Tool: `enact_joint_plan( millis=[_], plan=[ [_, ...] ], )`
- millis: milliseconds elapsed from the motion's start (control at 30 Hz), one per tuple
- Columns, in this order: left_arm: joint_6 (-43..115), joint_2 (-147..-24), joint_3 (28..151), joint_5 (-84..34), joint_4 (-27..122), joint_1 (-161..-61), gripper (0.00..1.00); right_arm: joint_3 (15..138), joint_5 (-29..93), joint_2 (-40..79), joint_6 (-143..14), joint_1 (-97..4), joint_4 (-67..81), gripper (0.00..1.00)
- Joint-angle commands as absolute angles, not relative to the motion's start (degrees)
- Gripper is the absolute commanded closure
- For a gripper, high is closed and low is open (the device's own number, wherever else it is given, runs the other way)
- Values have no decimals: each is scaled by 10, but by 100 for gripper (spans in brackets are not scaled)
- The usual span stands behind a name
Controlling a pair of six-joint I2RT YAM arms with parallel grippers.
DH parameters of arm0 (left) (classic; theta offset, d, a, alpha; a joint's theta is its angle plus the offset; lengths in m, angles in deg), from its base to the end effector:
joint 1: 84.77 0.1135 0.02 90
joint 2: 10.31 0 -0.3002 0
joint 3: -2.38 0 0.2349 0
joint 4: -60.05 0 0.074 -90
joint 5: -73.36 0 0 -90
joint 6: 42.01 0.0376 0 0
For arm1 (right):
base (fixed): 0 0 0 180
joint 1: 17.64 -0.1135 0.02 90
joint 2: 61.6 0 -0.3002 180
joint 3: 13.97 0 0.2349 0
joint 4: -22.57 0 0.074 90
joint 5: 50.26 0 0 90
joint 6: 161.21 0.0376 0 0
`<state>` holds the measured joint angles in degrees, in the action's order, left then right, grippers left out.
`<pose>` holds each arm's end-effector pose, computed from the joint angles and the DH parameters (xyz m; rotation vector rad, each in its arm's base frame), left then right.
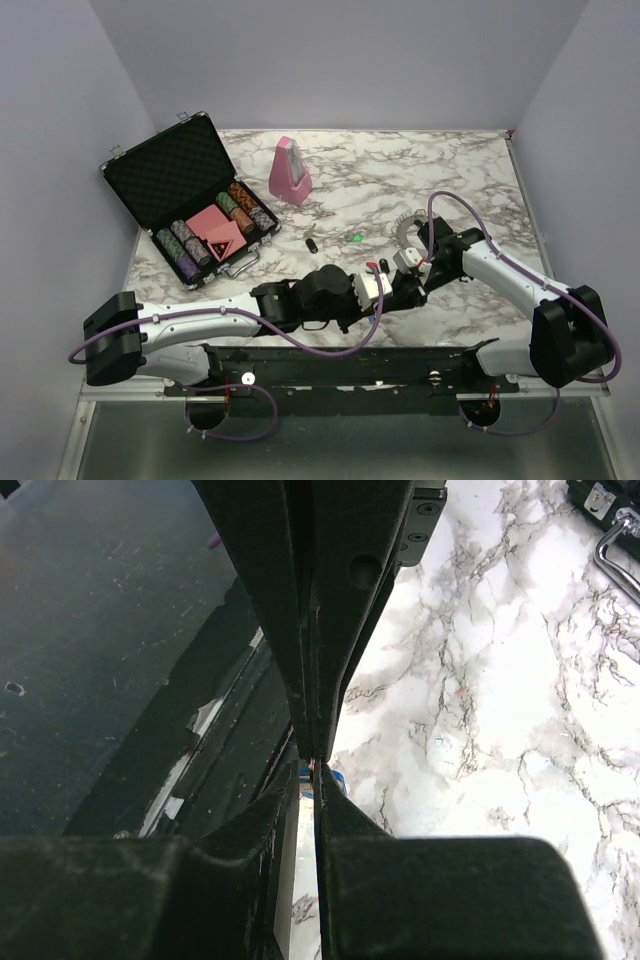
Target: Put the keys on the keyring
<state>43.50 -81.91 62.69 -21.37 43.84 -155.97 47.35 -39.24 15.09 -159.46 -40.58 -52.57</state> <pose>0.0791 -0.2419 0.3009 1.2405 1.7854 -0.8800 0.1483 0.1028 0.2622 -1.6529 1.1409 1.3983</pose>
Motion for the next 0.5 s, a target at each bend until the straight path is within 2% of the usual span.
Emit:
enact_joint_plan(
  millis=[0, 267, 467],
  plan=[
    [425, -816, 627, -201, 450, -1555, 100, 471, -409, 149, -1583, -410, -512, 82],
    [420, -813, 624, -199, 463, -1553, 100, 470, -408, 148, -1581, -410, -508, 82],
    [415, -814, 623, -197, 466, -1552, 100, 473, -407, 148, -1580, -410, -507, 94]
  ],
)
